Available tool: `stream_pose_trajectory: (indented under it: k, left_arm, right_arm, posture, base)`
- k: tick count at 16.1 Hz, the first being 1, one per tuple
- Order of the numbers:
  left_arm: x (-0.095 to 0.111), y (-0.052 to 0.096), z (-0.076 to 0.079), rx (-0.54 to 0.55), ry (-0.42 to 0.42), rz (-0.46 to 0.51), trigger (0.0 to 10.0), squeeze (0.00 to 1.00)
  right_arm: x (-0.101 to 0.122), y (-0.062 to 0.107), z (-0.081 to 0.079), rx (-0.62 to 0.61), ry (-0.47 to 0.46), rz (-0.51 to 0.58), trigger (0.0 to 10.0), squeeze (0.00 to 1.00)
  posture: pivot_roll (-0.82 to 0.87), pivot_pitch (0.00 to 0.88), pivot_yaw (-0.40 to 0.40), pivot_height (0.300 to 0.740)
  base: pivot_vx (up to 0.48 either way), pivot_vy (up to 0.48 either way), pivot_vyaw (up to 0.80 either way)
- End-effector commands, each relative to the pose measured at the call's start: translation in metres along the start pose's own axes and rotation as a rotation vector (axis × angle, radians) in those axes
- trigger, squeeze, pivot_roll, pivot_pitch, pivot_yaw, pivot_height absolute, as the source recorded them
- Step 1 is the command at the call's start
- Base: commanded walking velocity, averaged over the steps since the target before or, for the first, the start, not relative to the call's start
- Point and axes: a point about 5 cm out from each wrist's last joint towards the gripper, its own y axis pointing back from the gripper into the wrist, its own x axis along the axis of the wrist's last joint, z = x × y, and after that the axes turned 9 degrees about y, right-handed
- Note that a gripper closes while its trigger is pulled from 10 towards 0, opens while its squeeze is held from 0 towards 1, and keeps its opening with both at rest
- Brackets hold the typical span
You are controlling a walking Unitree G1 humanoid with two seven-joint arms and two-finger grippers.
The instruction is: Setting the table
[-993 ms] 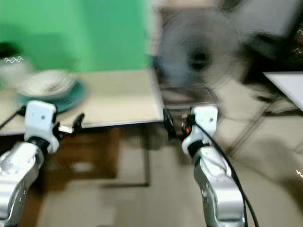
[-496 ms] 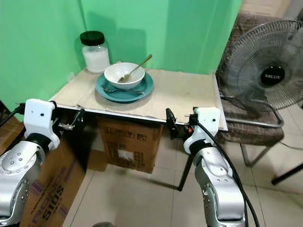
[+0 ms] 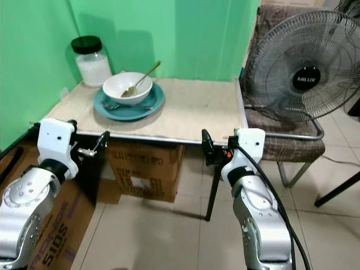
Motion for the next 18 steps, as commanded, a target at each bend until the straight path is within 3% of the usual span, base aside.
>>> stream_pose_trajectory:
  k: [1, 4, 8, 18]
  left_arm:
    - [0.001, -0.002, 0.001, -0.016, -0.004, 0.003, 10.0, 0.0]
    - [0.001, -0.002, 0.002, -0.027, -0.002, 0.003, 10.0, 0.0]
    - [0.002, -0.004, 0.002, -0.033, -0.003, 0.008, 10.0, 0.0]
    - [0.004, -0.006, 0.002, -0.04, -0.009, 0.013, 10.0, 0.0]
  right_arm:
    - [0.005, -0.002, 0.002, -0.013, -0.005, 0.025, 10.0, 0.88]
    - [0.007, -0.001, 0.005, -0.029, 0.018, 0.028, 10.0, 0.93]
    - [0.01, -0.005, 0.004, -0.025, 0.033, 0.045, 10.0, 0.91]
    - [0.018, -0.015, 0.012, -0.04, 0.033, 0.071, 10.0, 0.89]
  posture:
    - [0.11, 0.0, 0.026, 0.74]
    - [0.1, 0.0, 0.031, 0.74]
    - [0.1, 0.0, 0.03, 0.74]
    - [0.11, 0.0, 0.02, 0.74]
  base:
    - [0.277, 0.0, 0.0]
    - [0.296, 0.0, 0.53]
    - [0.299, 0.0, 0.8]
    - [0.299, 0.0, 0.0]
